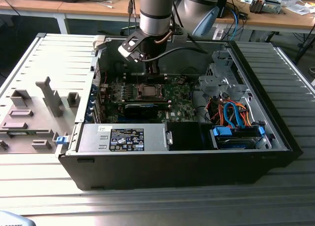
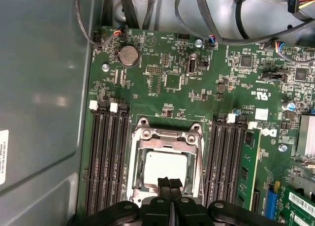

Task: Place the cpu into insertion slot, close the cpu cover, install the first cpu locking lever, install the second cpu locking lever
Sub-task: 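Close the cpu cover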

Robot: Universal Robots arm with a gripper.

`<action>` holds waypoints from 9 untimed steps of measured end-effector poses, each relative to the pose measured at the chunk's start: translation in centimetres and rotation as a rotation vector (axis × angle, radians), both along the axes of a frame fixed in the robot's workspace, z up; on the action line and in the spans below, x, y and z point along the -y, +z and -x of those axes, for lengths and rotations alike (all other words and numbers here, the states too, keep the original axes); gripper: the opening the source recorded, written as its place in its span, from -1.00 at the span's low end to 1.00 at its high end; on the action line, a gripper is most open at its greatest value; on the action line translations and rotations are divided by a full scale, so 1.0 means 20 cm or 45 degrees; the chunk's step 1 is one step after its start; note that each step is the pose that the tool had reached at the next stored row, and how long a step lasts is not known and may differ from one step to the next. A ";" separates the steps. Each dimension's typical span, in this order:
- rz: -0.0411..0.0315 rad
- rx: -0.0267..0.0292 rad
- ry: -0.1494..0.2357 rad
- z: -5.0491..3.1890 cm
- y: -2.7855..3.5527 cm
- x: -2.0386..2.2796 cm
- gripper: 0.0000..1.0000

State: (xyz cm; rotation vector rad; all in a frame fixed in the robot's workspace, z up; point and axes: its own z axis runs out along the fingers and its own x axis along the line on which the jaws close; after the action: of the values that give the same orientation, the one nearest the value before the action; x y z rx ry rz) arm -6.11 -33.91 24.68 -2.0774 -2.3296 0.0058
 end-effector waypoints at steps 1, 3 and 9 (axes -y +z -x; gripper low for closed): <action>0.0000 0.0000 0.000 0.003 0.000 0.000 -0.79; 0.0000 0.0000 0.000 0.009 0.000 0.000 -0.79; 0.0000 0.0000 0.000 0.034 -0.002 0.000 -0.79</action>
State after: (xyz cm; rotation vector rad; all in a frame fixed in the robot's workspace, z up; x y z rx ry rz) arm -6.79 -33.91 24.65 -2.0774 -2.3296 0.0059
